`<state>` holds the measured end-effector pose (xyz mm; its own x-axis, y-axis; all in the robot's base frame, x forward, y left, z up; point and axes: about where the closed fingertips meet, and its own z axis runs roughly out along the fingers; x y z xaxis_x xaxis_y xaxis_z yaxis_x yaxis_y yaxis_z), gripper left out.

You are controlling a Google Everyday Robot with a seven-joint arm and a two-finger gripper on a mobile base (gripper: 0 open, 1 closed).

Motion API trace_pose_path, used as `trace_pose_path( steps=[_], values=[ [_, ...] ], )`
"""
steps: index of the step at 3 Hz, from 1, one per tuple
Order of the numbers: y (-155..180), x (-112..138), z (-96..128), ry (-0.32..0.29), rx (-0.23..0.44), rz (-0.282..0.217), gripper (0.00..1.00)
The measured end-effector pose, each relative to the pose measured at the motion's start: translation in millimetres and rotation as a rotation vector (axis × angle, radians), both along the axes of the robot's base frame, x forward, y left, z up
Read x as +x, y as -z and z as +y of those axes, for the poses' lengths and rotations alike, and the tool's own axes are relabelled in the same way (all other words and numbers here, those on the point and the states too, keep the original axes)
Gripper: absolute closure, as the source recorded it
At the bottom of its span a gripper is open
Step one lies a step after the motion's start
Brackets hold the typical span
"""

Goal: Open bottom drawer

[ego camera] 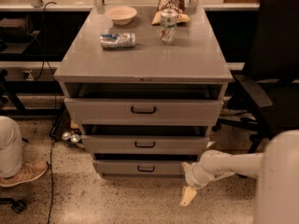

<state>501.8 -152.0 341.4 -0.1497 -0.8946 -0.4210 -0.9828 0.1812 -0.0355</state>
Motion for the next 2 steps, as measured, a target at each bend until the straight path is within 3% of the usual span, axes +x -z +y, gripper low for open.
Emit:
trace_pose_path(
  steps=[1, 2],
  values=[
    [46, 20, -4, -0.013, -0.052, -0.017, 0.00],
    [75, 41, -13, -0.003, -0.061, -0.050, 0.00]
  ],
)
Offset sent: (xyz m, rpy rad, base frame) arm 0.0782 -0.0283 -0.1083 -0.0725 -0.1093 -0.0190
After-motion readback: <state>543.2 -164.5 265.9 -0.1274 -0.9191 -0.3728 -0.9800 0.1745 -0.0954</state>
